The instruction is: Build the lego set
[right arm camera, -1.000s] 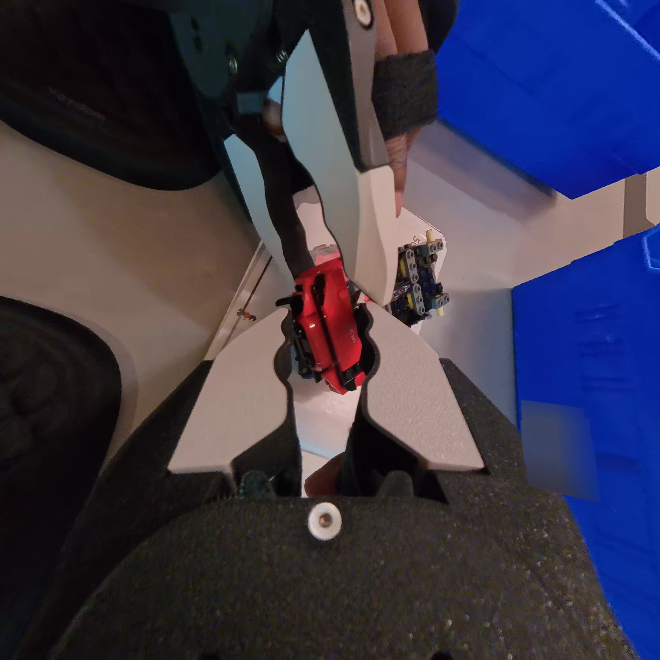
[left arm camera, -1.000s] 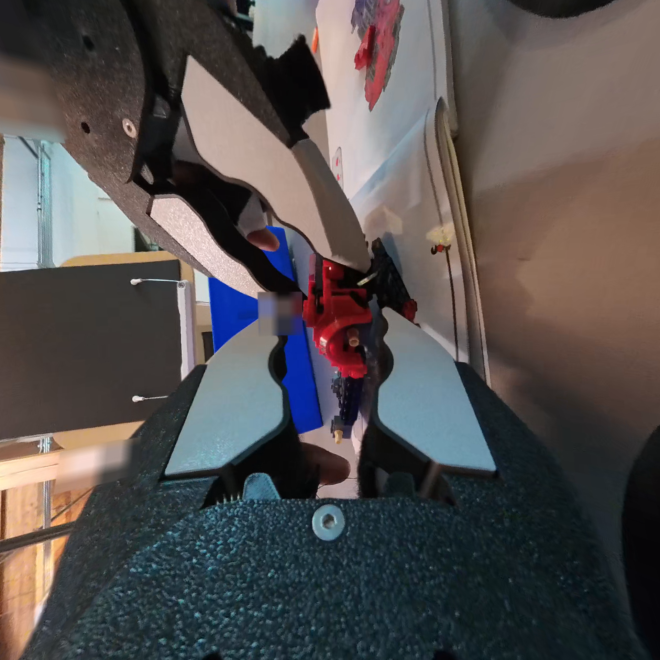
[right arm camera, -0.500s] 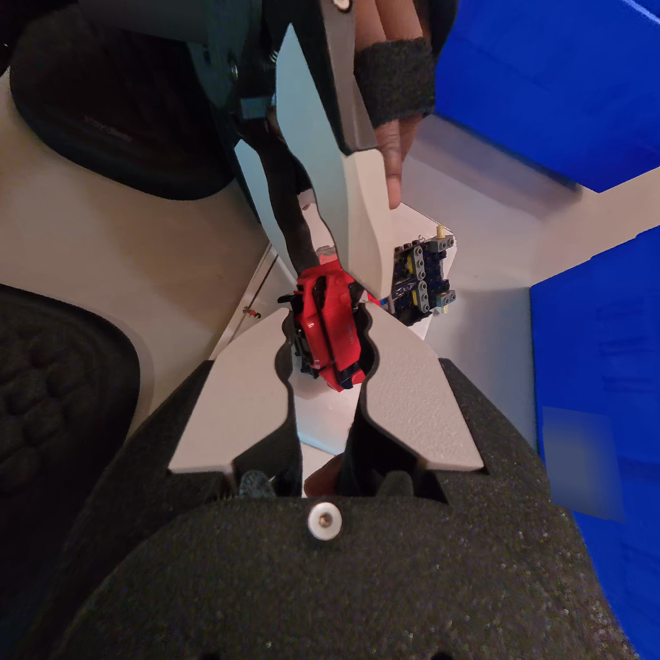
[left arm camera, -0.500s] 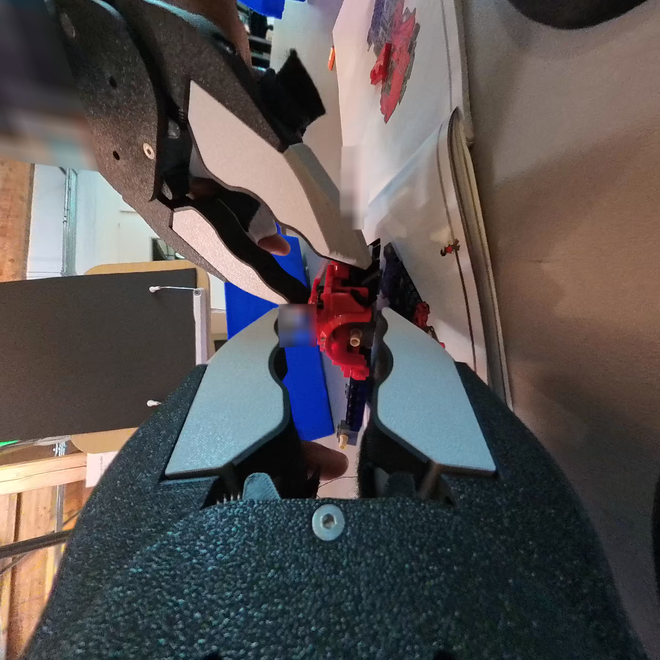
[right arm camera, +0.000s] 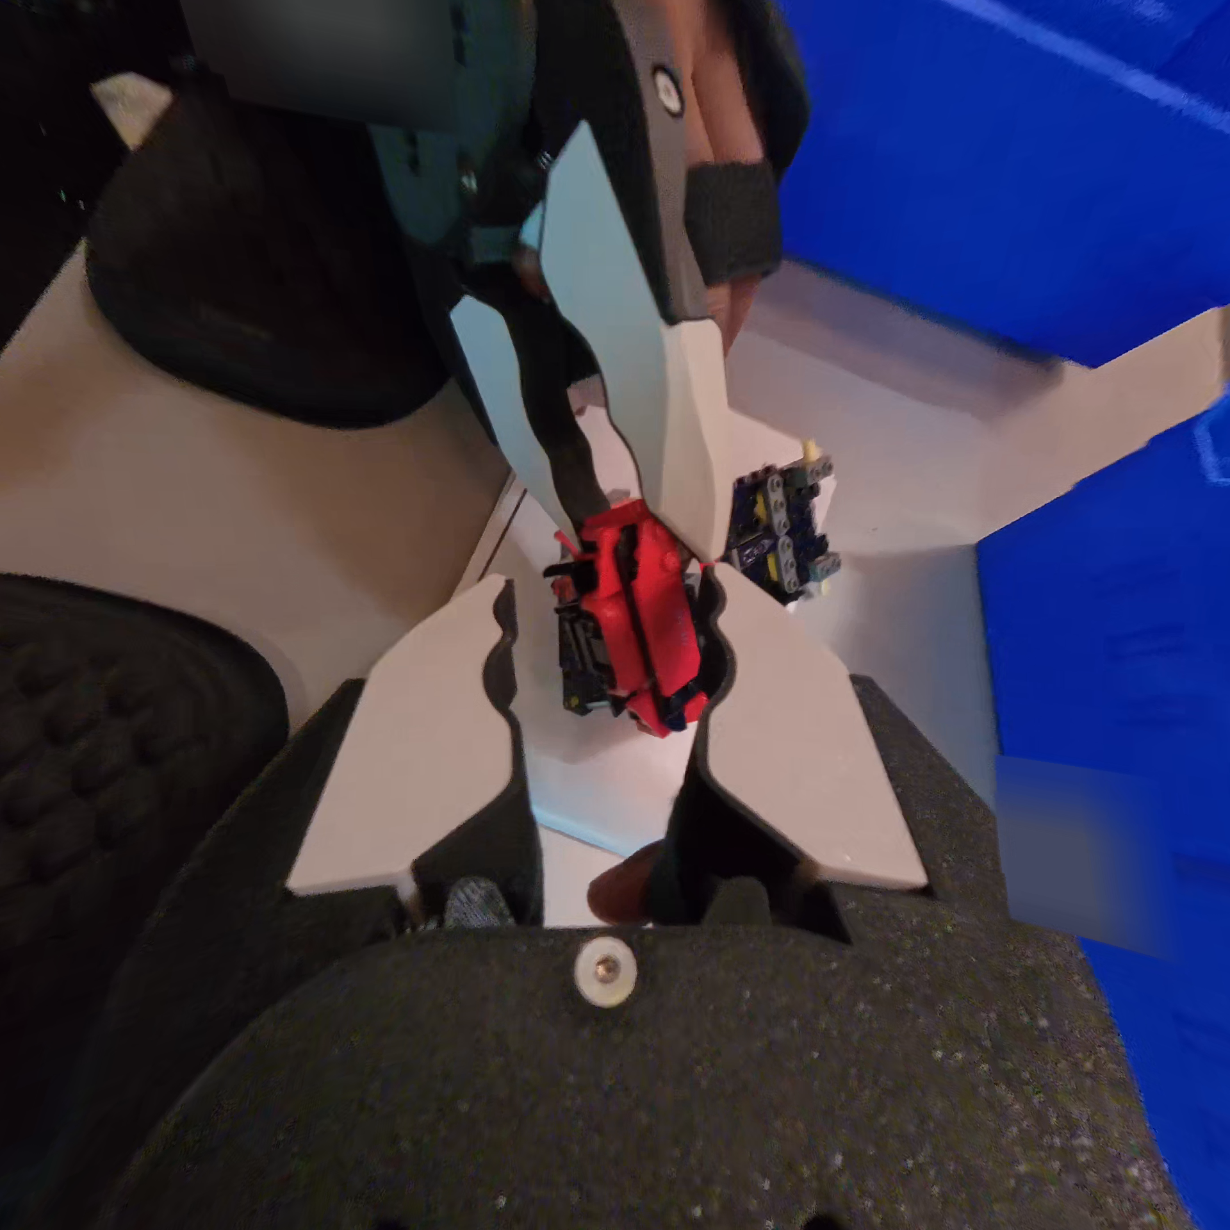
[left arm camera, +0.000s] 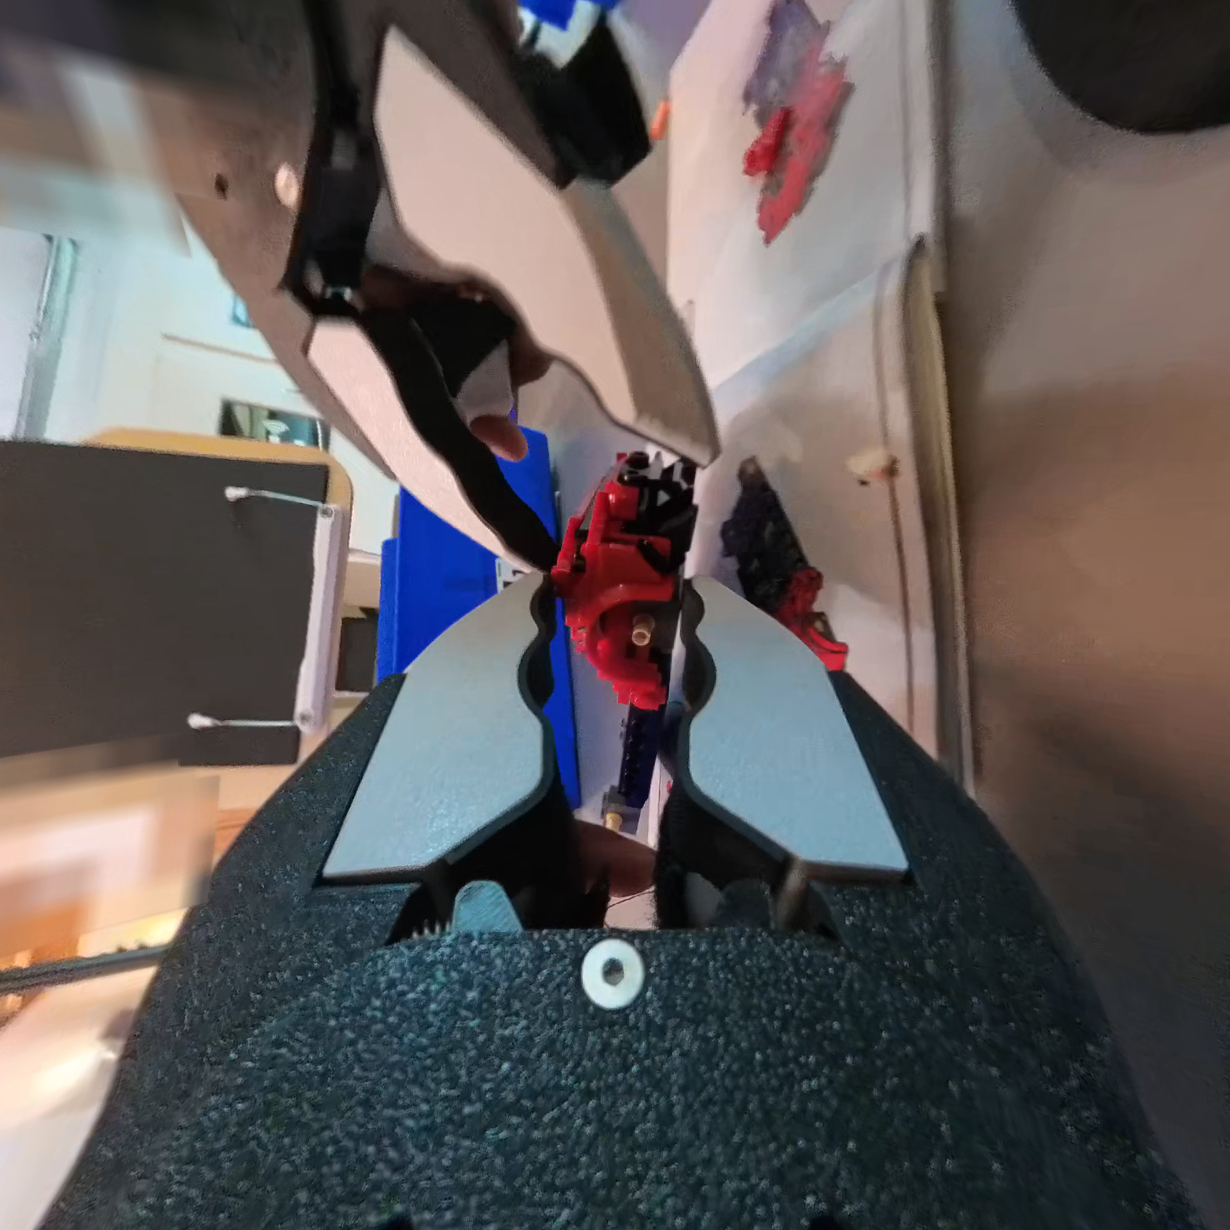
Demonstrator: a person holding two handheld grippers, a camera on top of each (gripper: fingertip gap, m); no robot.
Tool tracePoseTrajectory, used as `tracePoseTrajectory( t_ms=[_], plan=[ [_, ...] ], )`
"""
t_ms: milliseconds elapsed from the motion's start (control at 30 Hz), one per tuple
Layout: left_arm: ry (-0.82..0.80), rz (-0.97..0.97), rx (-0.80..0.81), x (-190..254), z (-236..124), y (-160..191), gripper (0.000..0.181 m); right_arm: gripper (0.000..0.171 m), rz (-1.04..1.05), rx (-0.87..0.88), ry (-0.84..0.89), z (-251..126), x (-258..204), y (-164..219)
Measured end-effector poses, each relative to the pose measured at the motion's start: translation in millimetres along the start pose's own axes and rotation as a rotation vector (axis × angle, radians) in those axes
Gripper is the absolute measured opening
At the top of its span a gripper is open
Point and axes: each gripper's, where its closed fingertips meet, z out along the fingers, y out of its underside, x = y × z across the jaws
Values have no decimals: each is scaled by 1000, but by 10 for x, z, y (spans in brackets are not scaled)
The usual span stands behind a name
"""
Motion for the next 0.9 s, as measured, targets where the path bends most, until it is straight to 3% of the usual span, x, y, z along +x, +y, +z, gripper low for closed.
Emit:
tracePoseTrajectory(
  t_ms=[167,333,667,900],
  plan=[
    [-1,-250,22,-263,-49,100,35,53,-121,173,278,-238,211,-350],
    [20,-400,40,-386,-73,156,35,54,-262,80,461,-200,355,-351],
    [27,-422,46,-383,-99,181,35,33,-368,2,505,-72,432,-319],
    [33,-412,42,-359,-104,161,34,33,-375,-4,493,-72,405,-313]
  ],
)
